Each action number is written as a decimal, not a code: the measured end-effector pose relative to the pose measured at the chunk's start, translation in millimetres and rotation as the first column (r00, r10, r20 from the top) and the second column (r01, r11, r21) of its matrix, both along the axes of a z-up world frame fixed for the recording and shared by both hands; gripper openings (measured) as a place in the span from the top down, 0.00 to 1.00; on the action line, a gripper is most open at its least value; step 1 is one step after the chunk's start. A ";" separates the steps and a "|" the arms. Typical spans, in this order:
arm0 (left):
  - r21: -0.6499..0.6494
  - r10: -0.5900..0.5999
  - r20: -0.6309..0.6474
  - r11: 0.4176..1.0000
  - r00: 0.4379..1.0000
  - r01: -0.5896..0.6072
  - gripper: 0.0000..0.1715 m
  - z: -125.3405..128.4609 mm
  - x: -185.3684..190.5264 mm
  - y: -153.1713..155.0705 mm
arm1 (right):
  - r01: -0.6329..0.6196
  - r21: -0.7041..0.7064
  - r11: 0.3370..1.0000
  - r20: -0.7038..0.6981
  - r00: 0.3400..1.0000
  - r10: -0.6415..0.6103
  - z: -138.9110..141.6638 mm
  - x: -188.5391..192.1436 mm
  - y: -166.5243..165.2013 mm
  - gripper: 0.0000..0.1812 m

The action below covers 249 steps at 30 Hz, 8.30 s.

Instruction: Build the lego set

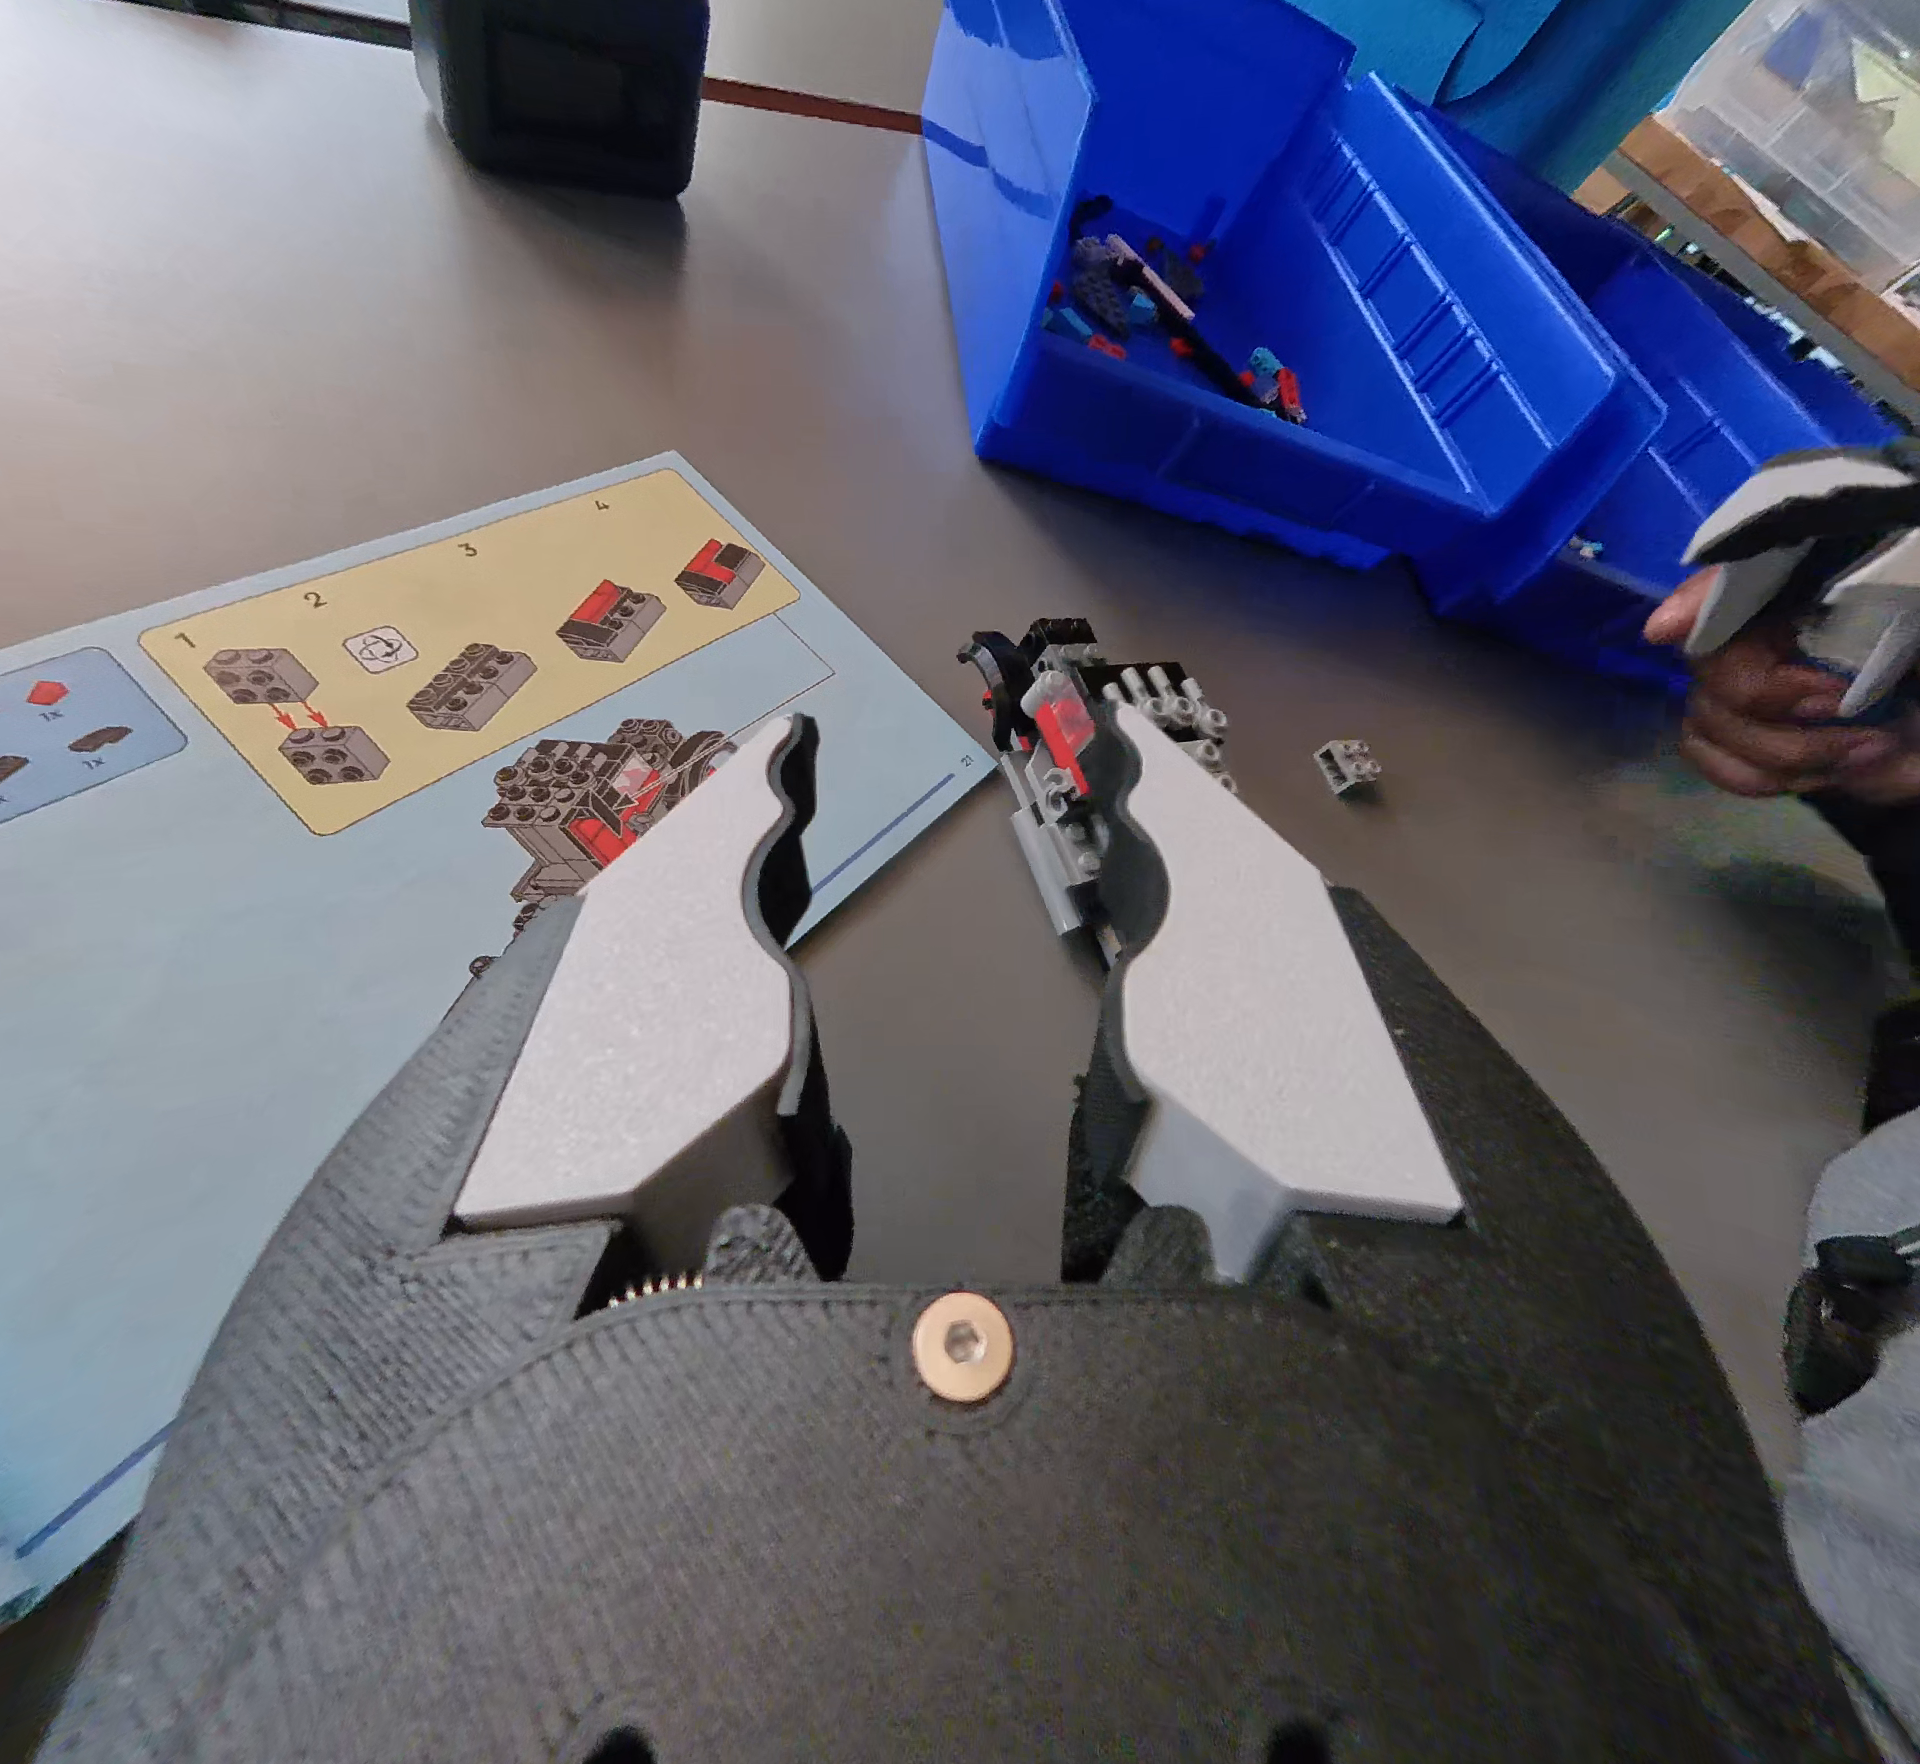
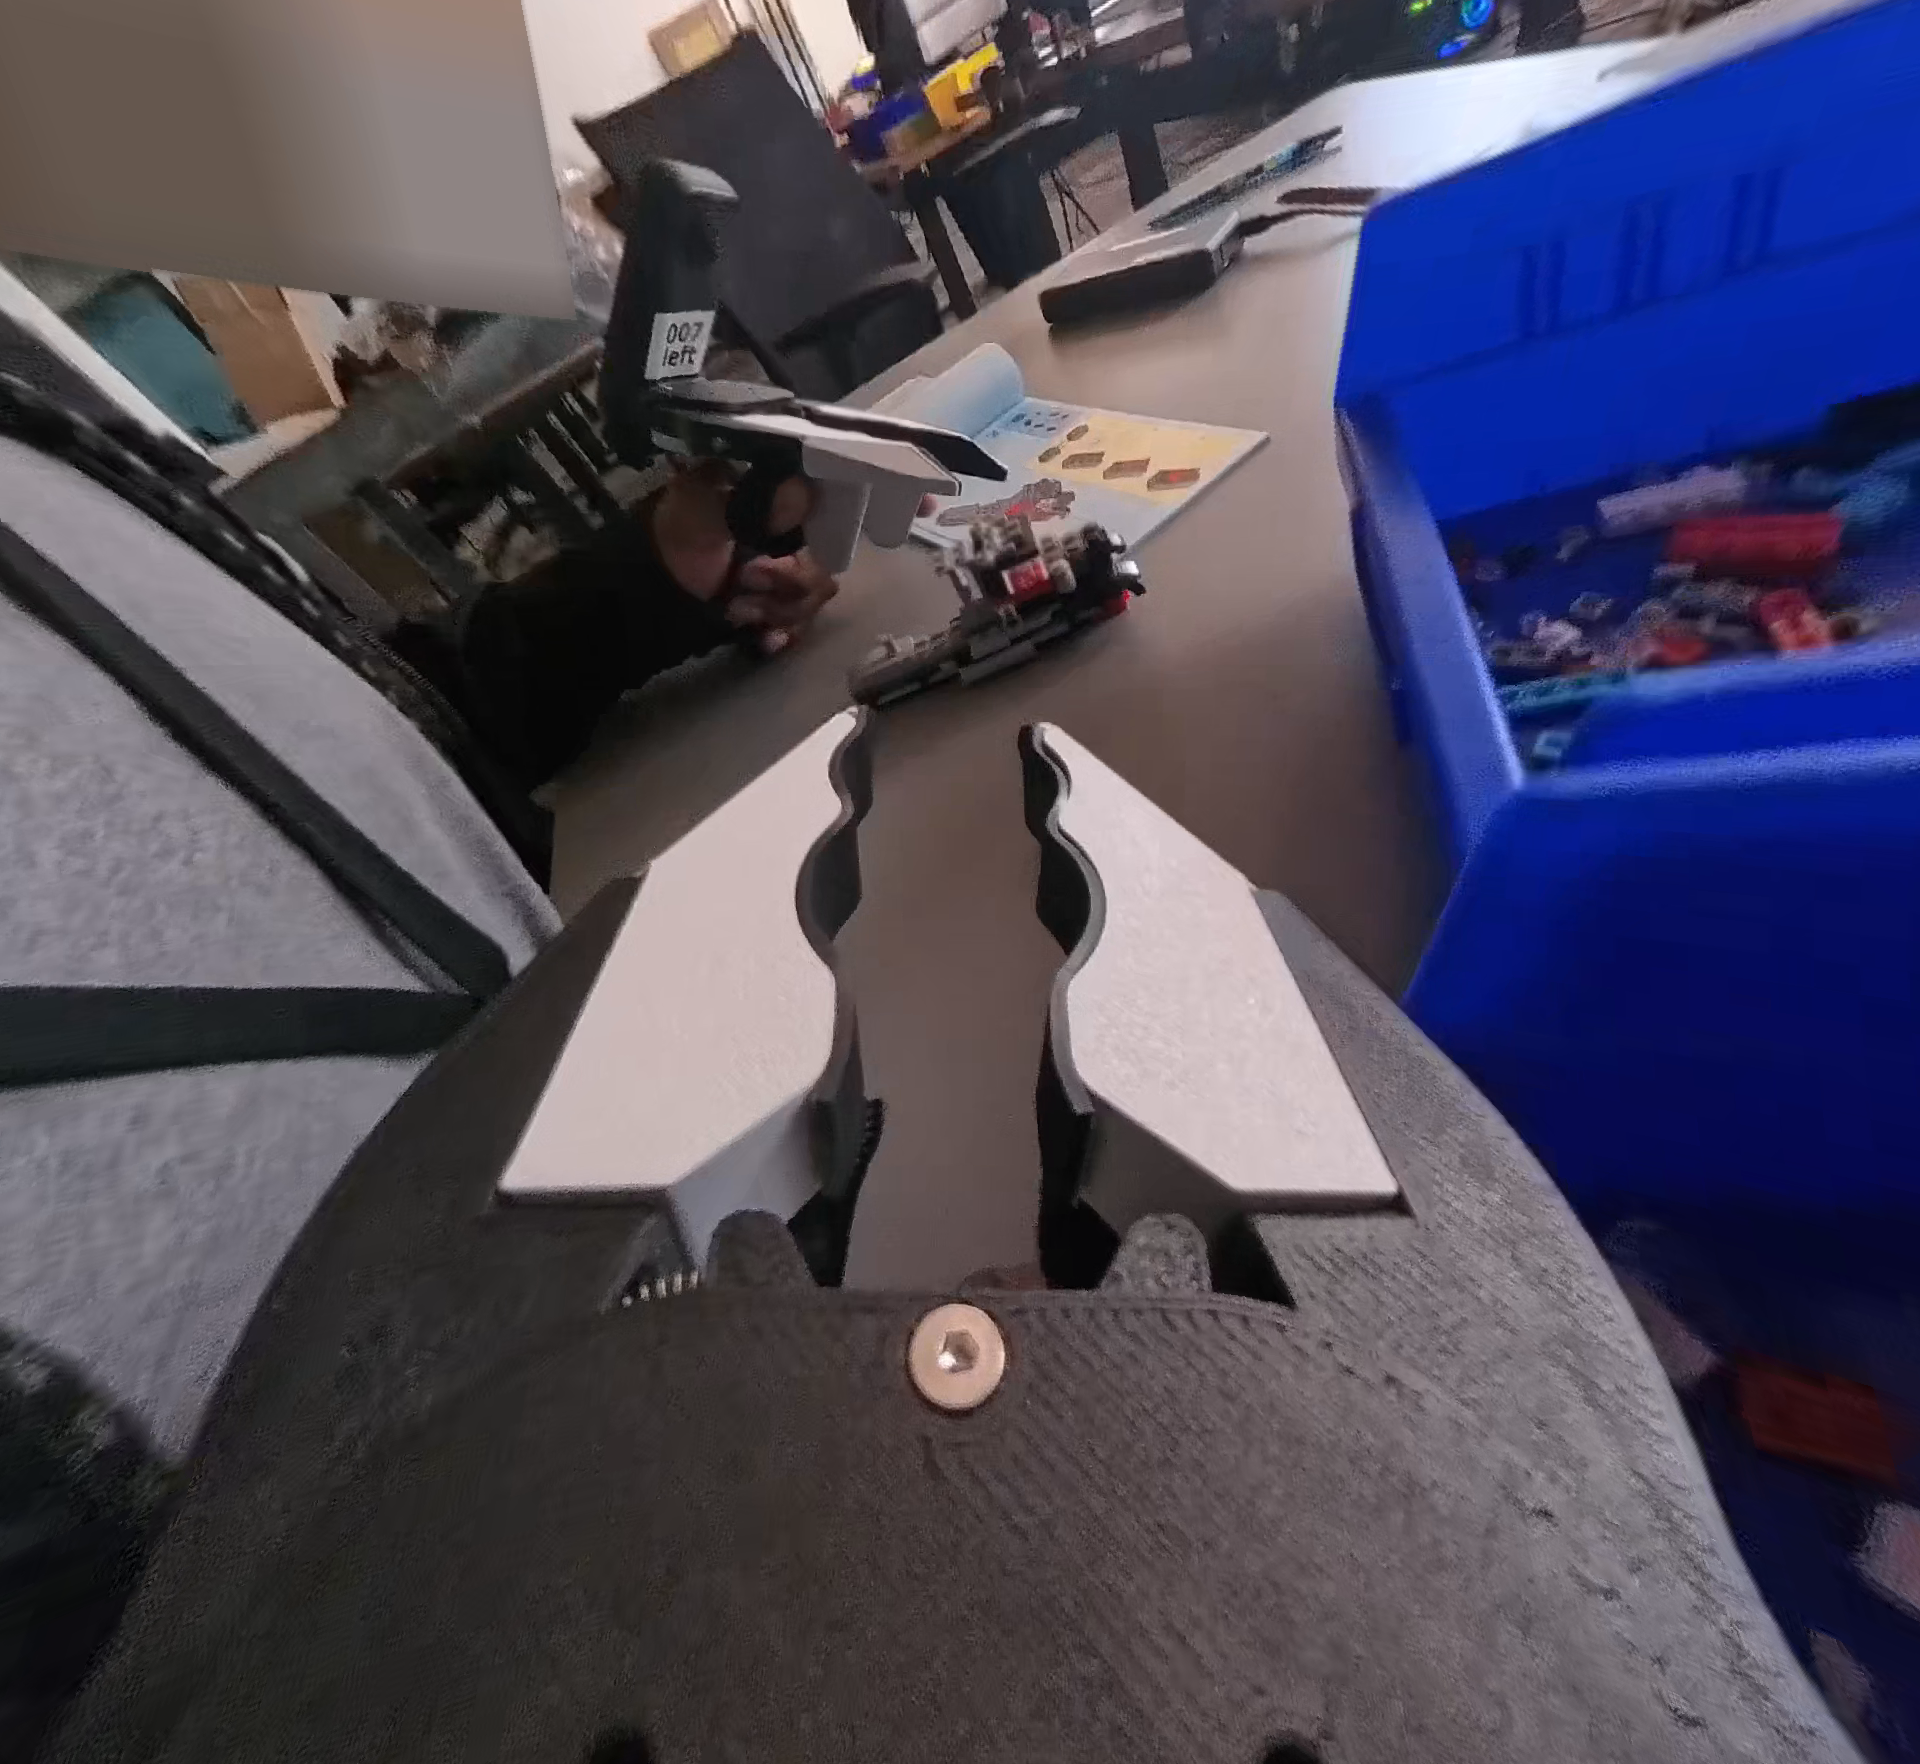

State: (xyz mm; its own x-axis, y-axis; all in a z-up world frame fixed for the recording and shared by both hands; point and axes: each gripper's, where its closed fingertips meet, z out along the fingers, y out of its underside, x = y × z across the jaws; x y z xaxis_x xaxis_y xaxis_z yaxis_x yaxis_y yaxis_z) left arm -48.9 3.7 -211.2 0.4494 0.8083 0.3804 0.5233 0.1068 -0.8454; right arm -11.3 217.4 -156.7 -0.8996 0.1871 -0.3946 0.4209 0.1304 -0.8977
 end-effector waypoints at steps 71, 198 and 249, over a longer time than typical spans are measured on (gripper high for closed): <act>0.227 -0.088 -0.084 0.968 0.993 0.105 0.68 27.9 31.6 -0.5 | 0.098 0.727 0.679 -0.154 0.988 0.022 -90.9 -9.9 -32.3 0.82; 0.855 -0.374 -0.010 0.478 0.927 0.202 0.94 66.1 66.8 12.6 | 0.000 0.360 0.933 -0.247 0.964 0.096 -45.1 25.6 -106.8 0.78; 0.820 -0.422 0.086 0.544 0.903 0.176 0.94 50.5 78.5 70.8 | -0.051 0.521 0.852 -0.205 0.962 0.183 -72.4 12.9 -60.8 0.81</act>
